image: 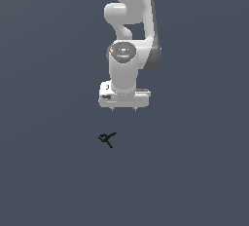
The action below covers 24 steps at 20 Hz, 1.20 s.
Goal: Pick up the object and move it to a goal position.
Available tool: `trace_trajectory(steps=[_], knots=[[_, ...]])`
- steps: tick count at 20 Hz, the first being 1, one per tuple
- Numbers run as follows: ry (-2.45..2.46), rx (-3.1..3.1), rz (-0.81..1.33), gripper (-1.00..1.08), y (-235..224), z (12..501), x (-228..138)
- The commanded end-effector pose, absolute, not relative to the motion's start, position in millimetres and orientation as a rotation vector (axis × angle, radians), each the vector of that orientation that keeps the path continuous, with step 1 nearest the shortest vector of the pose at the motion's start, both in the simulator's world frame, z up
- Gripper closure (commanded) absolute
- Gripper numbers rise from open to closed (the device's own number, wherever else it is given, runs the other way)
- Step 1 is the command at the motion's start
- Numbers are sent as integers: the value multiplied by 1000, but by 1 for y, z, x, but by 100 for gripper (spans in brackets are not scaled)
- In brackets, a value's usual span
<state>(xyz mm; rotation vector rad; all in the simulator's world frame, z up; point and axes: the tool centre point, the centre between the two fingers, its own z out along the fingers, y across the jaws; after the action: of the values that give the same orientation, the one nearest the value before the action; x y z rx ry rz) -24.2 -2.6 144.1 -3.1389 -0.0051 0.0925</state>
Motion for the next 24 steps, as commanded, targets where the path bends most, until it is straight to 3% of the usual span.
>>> trace_trajectory(steps=[1,9,24], knots=[[-5,-3139,92,-92,-3,144,-24],[0,-3131,39,-92,0,166,-14],[-176,-3131,40,-92,-6,158,-7]])
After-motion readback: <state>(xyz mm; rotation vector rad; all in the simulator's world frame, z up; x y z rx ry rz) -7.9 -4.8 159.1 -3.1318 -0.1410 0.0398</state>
